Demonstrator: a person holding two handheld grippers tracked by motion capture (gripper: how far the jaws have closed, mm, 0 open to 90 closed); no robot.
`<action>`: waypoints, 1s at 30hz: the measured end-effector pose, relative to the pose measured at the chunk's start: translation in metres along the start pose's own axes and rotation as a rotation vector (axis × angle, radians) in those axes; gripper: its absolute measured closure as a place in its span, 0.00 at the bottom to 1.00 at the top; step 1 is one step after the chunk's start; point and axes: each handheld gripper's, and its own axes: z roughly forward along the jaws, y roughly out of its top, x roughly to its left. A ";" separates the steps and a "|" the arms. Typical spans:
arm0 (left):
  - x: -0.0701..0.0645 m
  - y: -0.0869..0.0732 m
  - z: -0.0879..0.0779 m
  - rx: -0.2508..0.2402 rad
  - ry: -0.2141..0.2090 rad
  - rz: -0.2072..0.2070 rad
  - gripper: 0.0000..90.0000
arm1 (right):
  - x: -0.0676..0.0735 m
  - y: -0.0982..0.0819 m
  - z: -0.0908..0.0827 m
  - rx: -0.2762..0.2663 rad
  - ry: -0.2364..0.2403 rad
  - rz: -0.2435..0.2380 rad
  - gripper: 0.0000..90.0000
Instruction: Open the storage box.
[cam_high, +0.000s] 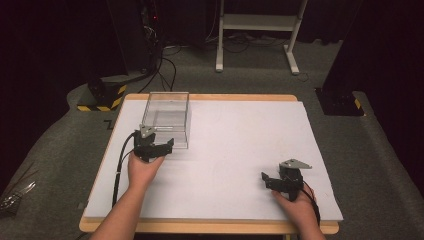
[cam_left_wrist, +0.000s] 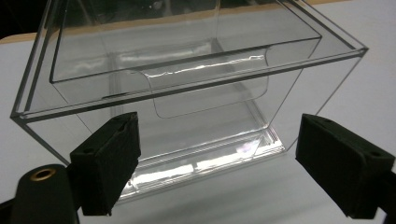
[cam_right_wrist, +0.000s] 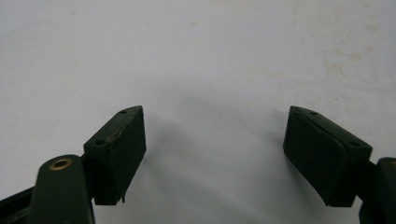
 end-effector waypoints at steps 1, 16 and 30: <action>0.001 0.000 0.002 0.001 0.002 -0.005 0.16 | 0.000 0.000 0.000 -0.001 0.000 -0.001 0.23; -0.007 0.009 0.016 0.006 0.051 -0.037 0.15 | 0.000 0.000 0.000 -0.001 0.000 -0.001 0.23; -0.024 0.007 0.018 -0.033 0.192 -0.046 0.32 | 0.000 0.000 0.000 0.000 -0.001 -0.002 0.23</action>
